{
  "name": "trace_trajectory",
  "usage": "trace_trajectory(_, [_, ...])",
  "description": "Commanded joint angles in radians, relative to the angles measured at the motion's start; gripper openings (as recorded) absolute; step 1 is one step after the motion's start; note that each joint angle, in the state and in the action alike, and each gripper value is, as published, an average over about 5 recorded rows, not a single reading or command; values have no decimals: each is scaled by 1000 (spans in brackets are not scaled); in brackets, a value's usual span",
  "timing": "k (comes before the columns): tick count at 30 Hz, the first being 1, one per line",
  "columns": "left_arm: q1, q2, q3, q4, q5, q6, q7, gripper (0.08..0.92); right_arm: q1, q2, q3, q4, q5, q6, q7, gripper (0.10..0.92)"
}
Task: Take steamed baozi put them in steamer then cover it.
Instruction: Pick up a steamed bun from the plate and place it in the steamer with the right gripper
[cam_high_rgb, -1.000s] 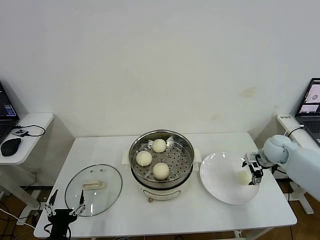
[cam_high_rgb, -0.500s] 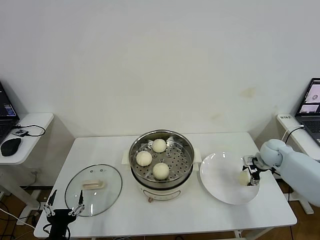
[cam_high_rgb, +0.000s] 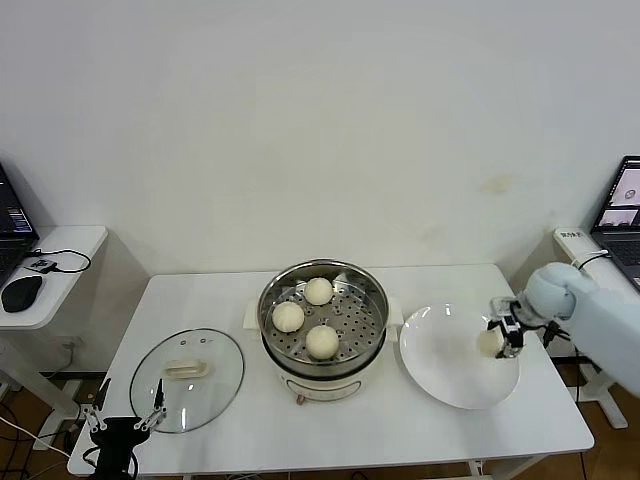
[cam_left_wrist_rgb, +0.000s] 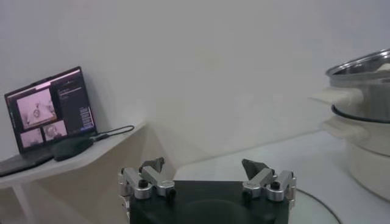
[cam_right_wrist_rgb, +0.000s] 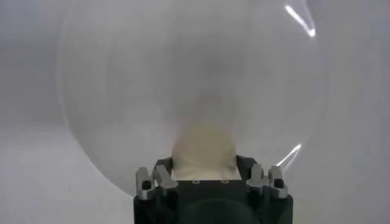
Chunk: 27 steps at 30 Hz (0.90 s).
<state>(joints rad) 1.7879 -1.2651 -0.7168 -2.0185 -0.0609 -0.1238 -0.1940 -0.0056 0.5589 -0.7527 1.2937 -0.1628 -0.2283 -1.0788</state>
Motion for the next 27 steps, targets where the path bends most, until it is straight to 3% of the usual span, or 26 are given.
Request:
trace_trajectory(1, [-4, 1, 5, -1, 0, 0, 0, 823, 415, -61, -255, 208, 225, -74, -7, 653])
trace_trajectory(9, [-7, -3, 21, -12, 3, 2, -1, 823, 760, 125, -500, 281, 487, -208, 53, 657])
trace_trajectory(18, [-7, -7, 16, -21, 0, 3, -1, 823, 742, 406, -548, 258, 732, -395, 198, 662])
trace_trajectory(27, [1, -7, -3, -26, -15, 0, -3, 823, 581, 552, -534, 147, 752, -486, 286, 670])
